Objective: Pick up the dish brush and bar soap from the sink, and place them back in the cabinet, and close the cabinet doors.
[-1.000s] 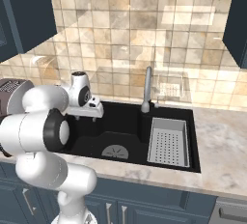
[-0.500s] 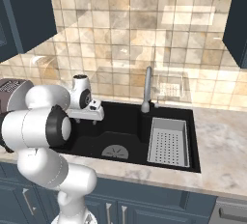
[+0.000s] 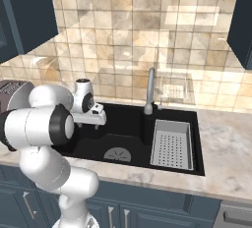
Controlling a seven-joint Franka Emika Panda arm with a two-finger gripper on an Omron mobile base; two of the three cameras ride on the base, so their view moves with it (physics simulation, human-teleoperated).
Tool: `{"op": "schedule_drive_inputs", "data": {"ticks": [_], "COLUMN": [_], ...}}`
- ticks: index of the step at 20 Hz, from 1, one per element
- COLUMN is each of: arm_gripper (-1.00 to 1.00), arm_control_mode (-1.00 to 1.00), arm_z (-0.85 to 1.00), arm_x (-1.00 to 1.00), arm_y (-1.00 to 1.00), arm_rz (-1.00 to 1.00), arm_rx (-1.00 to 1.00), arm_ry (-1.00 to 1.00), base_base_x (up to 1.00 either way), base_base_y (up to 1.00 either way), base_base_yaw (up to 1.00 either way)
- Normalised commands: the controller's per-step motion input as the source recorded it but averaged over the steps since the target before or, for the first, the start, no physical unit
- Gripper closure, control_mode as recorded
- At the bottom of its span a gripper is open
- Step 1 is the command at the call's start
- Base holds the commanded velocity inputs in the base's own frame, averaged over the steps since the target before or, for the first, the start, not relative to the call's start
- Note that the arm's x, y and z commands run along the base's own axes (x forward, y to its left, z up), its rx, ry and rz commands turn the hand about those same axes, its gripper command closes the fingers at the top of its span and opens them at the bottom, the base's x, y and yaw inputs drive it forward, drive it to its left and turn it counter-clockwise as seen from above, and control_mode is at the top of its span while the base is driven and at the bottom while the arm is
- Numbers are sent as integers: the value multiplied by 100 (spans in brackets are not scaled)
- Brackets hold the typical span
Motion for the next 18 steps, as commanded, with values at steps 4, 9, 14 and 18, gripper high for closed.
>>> {"op": "schedule_drive_inputs", "data": {"ticks": [4,9,14,18], "arm_gripper": [-100,-100,-100,-100], "arm_control_mode": [-100,-100,-100,-100], "arm_z": [-4,-1,-2,-1], "arm_x": [0,6,9,16], "arm_y": [3,3,5,0], "arm_rz": [0,0,0,0], "arm_rx": [0,0,0,0], "arm_ry": [1,2,3,2], "base_base_x": [0,0,0,0], "base_base_y": [0,0,0,0], "base_base_yaw": [0,0,0,0]}}
